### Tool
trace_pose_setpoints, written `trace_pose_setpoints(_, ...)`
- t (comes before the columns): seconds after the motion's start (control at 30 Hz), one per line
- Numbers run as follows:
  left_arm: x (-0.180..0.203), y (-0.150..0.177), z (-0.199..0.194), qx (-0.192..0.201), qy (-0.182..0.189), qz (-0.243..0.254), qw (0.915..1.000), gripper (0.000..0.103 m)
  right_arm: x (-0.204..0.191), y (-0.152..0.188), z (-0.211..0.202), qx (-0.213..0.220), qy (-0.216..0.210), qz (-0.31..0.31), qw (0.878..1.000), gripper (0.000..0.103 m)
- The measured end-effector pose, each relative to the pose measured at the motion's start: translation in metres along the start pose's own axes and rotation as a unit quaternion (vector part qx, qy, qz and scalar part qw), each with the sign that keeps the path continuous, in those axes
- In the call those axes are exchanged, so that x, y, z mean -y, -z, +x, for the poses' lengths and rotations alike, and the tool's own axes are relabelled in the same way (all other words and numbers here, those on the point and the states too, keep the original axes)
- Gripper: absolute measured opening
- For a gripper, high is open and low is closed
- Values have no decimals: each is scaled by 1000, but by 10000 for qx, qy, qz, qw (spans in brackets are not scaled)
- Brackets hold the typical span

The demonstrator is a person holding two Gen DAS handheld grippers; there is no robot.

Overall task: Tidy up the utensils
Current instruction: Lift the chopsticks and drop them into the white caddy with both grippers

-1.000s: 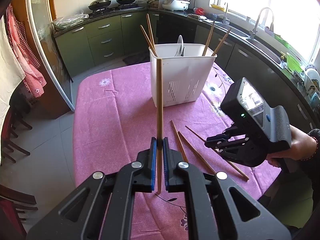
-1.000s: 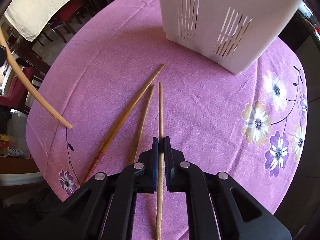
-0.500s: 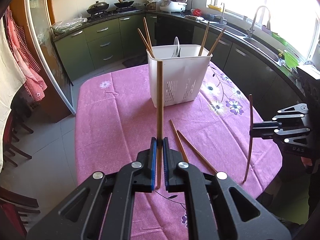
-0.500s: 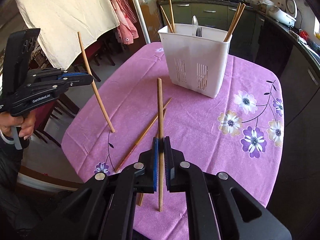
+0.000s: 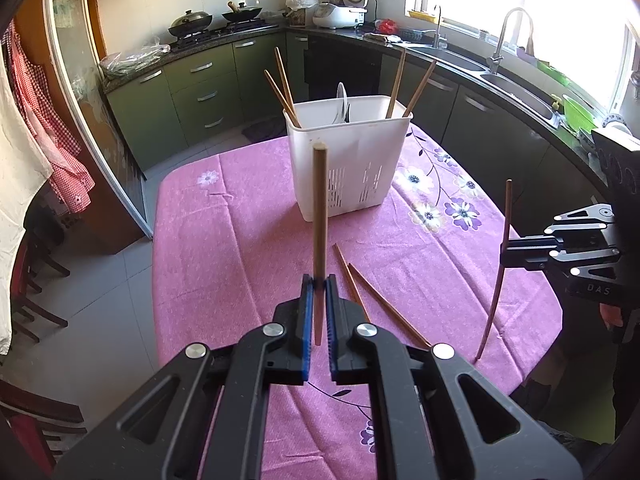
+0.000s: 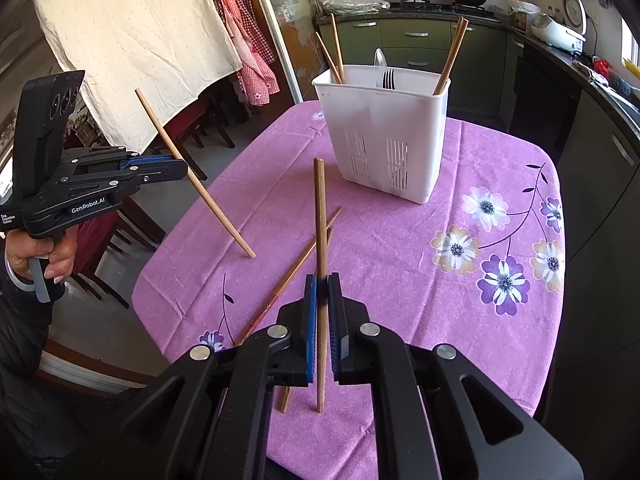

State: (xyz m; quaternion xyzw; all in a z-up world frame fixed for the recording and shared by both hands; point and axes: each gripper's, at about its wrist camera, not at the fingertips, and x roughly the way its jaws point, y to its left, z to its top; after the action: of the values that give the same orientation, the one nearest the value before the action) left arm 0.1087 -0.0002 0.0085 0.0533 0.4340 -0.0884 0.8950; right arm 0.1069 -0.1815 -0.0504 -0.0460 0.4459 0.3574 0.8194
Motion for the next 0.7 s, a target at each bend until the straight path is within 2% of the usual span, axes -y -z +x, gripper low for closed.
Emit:
trace_pose_setpoints(0.2,2,-10,-1,29,60,31,10000,6,5,-7,-3,127,-83,53,9999,6)
trace_pose_setpoints(0.4,4,-33,-13,203,82,63,9997,6,6,-28,-24,492,-142,14,9987,6)
trace_pose_setpoints(0.53,8,-60,-31,454,92,102,9989,6,2,-57,-52,850,-74,-139,9963,6)
trace_pose_setpoints(0.7,20,-102,-61,1008,106,230,9946,6,2,-104,-88,1249,44,-230,9919,6)
